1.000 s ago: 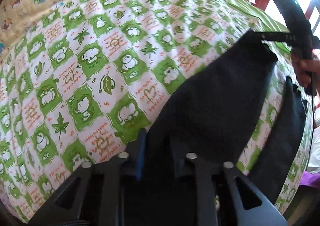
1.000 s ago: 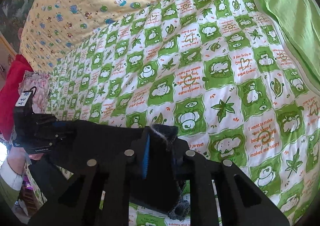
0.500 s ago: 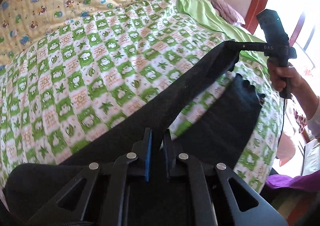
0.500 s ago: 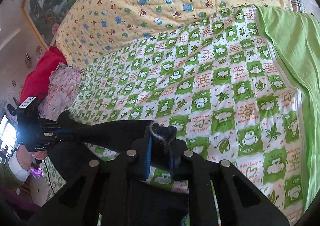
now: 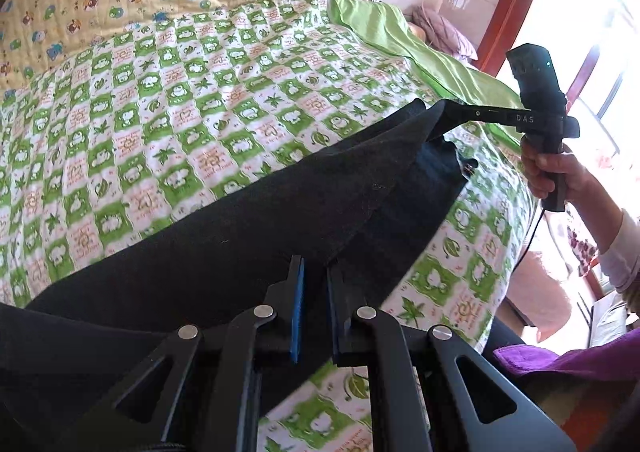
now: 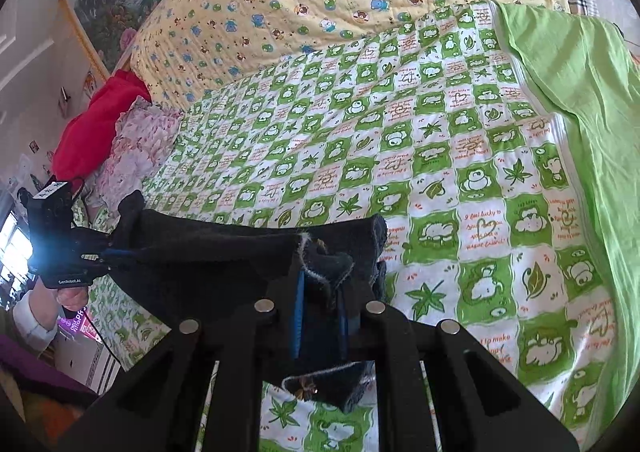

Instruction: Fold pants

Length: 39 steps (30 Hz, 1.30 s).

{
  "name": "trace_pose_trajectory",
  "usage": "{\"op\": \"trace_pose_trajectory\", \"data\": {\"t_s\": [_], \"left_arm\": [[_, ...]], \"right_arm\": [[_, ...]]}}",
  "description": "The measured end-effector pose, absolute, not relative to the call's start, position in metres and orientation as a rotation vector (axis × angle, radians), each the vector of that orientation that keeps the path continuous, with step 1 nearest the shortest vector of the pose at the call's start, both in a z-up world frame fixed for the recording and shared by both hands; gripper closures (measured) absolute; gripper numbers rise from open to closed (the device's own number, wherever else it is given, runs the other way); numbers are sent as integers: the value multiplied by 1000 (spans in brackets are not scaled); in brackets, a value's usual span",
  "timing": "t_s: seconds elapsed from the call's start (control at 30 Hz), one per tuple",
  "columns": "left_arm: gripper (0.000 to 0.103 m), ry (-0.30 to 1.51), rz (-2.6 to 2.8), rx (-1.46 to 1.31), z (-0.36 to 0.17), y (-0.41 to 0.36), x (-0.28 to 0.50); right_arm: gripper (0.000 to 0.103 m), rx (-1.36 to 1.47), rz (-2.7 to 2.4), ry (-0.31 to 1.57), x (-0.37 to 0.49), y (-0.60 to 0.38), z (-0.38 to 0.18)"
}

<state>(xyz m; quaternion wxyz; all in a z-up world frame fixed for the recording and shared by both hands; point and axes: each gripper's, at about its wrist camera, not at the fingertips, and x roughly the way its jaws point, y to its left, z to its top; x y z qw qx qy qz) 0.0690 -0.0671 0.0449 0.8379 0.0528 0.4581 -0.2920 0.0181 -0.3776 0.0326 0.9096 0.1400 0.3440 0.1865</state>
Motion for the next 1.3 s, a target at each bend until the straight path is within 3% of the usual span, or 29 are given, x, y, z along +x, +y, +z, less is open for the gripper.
{"op": "trace_pose_trajectory", "data": {"t_s": [0.67,0.77,0.83,0.9,1.0,1.13,1.3], "left_arm": [[96,1062,-635,84,-9,-78,41],[90,1043,-620,65,-2,-69,36],[87,1030,-602,53,3,-61,35],[80,1022,-584,24,8,-50,35],[76,1007,-535,-25,14,-33,35],[52,995,-419,-112,22,0,40],[46,974,-240,-252,30,56,45]], "right_arm": [[90,185,272,823,-17,-366,-1],[79,212,237,841,-23,-366,6],[53,210,215,805,-29,-363,16],[43,227,215,723,-38,-360,31],[43,270,265,677,-38,-350,44],[43,316,357,673,-25,-320,47],[43,307,485,687,-7,-266,44]]}}
